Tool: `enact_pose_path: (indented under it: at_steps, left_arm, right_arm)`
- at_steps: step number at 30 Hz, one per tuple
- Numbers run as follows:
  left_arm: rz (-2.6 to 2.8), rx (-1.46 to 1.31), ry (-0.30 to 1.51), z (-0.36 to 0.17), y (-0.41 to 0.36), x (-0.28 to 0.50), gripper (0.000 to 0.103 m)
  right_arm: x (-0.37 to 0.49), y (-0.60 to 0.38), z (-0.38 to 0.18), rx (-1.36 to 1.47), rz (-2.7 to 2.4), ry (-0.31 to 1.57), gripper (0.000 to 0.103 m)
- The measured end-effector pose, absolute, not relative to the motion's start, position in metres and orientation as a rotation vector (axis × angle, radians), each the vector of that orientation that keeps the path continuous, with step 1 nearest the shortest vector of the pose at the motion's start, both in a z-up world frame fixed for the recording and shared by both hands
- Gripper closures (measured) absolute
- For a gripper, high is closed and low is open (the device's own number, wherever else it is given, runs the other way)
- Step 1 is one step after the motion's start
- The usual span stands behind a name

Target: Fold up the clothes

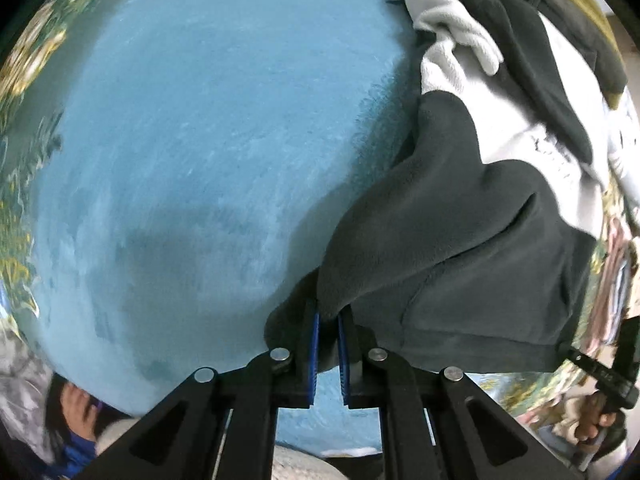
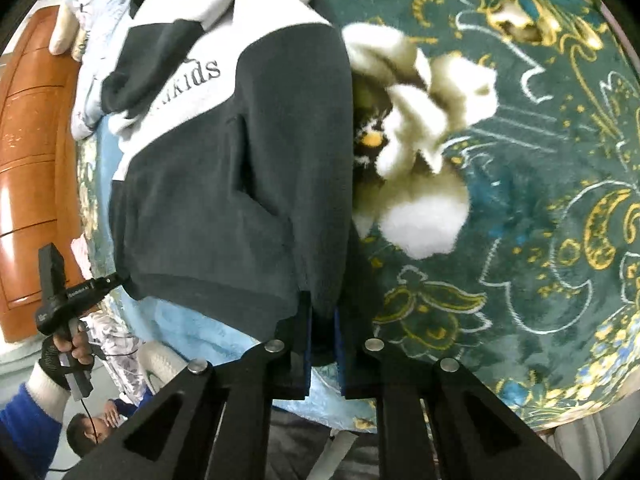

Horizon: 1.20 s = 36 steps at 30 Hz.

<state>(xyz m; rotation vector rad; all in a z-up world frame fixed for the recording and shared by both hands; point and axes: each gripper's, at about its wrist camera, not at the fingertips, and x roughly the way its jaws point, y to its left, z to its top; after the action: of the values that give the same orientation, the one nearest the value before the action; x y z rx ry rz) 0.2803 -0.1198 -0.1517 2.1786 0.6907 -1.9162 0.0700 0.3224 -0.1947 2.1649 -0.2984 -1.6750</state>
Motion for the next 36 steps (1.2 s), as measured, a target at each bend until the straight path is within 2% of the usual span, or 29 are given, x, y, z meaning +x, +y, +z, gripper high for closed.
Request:
enact_pose_path:
  at_steps: [2,4,5,6,7,13,16,18,19,20,21,22,23,29,32,36]
  left_arm:
    - [-1.928,2.203,0.651,-0.153,-0.120,0.278,0.090]
    - [-1.940,2.228,0.624,-0.153,-0.119,0.277,0.078]
    - [-1.948,2.240,0.613,-0.154,-0.118,0.278,0.056]
    - [-1.959,2.248,0.605,-0.154,-0.116,0.278,0.037]
    - [-1.968,2.253,0.607,-0.155,-0.116,0.279,0.035]
    - [-1.958,2.276,0.609,-0.174,-0.119,0.283,0.035]
    - [-1.964,2.263,0.635,-0.177,-0.124,0.283,0.039]
    - [-1.970,2.266,0.633,-0.176,-0.126,0.284,0.058]
    - [-1.978,2.274,0.624,-0.174,-0.126,0.284,0.063]
    - [-1.987,2.285,0.617,-0.172,-0.126,0.285,0.075]
    - [-2.002,2.304,0.612,-0.168,-0.126,0.285,0.080]
    - [-2.016,2.318,0.601,-0.165,-0.124,0.285,0.081]
    - [-2.037,2.336,0.581,-0.159,-0.122,0.286,0.082]
    - [-2.178,2.399,0.532,-0.114,-0.108,0.304,0.083]
    - [-2.209,2.365,0.633,-0.093,-0.103,0.320,0.085]
    - [-2.121,2.385,0.795,-0.092,-0.113,0.325,0.085]
  right_arm:
    - [0.072,0.326,-0.202,2.175,-1.676,-0.313,0.087]
    - [0.072,0.330,-0.208,2.183,-1.682,-0.334,0.080]
    - [0.070,0.332,-0.209,2.181,-1.693,-0.355,0.075]
    - [0.069,0.334,-0.210,2.182,-1.705,-0.373,0.063]
    - [0.067,0.336,-0.211,2.184,-1.720,-0.388,0.052]
    - [0.064,0.337,-0.227,2.237,-1.727,-0.451,0.049]
    - [0.063,0.331,-0.227,2.234,-1.719,-0.464,0.049]
    - [0.064,0.325,-0.228,2.245,-1.699,-0.462,0.052]
    - [0.065,0.322,-0.228,2.256,-1.689,-0.458,0.061]
    - [0.065,0.321,-0.227,2.258,-1.682,-0.457,0.066]
    - [0.064,0.319,-0.225,2.252,-1.678,-0.460,0.076]
    - [0.063,0.318,-0.222,2.246,-1.674,-0.462,0.084]
    - [0.062,0.317,-0.220,2.240,-1.670,-0.464,0.087]
    - [0.046,0.313,-0.181,2.131,-1.679,-0.364,0.089]
    - [0.046,0.321,-0.160,2.104,-1.690,-0.334,0.089]
    - [0.060,0.338,-0.143,2.135,-1.675,-0.357,0.090]
